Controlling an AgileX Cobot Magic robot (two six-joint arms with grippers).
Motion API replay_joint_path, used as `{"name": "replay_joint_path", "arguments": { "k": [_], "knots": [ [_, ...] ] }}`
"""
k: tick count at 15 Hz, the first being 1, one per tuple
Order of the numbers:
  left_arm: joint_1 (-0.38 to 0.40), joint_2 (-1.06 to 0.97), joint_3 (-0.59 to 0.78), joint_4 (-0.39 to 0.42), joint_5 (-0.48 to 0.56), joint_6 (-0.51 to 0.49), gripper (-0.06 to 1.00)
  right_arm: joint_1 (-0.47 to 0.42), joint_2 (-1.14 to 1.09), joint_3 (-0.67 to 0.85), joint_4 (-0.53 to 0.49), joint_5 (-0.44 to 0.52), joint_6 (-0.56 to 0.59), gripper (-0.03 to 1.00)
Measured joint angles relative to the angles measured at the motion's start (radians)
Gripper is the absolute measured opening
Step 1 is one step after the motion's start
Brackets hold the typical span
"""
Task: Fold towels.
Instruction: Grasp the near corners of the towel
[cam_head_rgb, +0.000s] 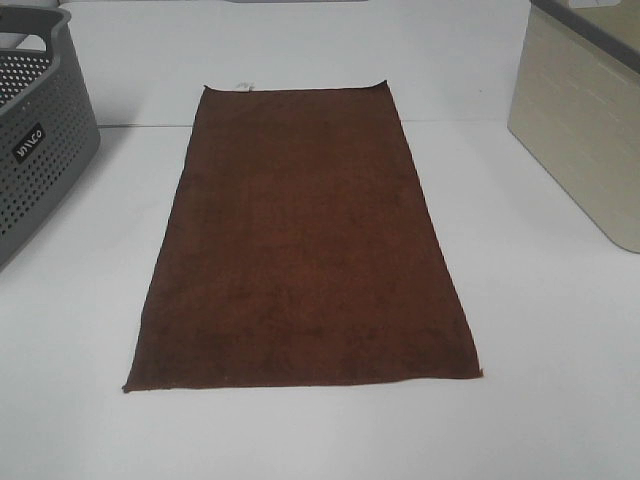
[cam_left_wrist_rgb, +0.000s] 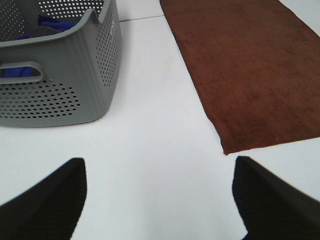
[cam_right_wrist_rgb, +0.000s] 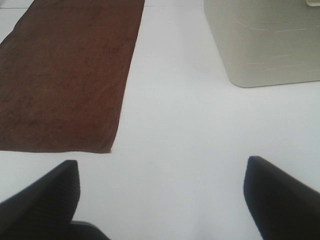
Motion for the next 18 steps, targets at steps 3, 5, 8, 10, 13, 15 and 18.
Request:
{"name": "replay_joint_path", "arguments": {
  "k": [3,5,8,10,13,15,18],
  "knots": [
    [0.0,0.0,0.0,0.0,0.0,0.0,0.76,0.0,0.0,0.0,0.0,0.0,0.0,0.83],
    [0.0,0.0,0.0,0.0,0.0,0.0,0.76,0.0,0.0,0.0,0.0,0.0,0.0,0.83],
    [0.0,0.0,0.0,0.0,0.0,0.0,0.76,0.0,0.0,0.0,0.0,0.0,0.0,0.83],
    [0.0,0.0,0.0,0.0,0.0,0.0,0.76,0.0,0.0,0.0,0.0,0.0,0.0,0.83],
    [0.0,0.0,0.0,0.0,0.0,0.0,0.76,0.0,0.0,0.0,0.0,0.0,0.0,0.83],
    [0.0,0.0,0.0,0.0,0.0,0.0,0.76,0.0,0.0,0.0,0.0,0.0,0.0,0.83],
    [0.0,0.0,0.0,0.0,0.0,0.0,0.76,0.0,0.0,0.0,0.0,0.0,0.0,0.83]
  ]
}}
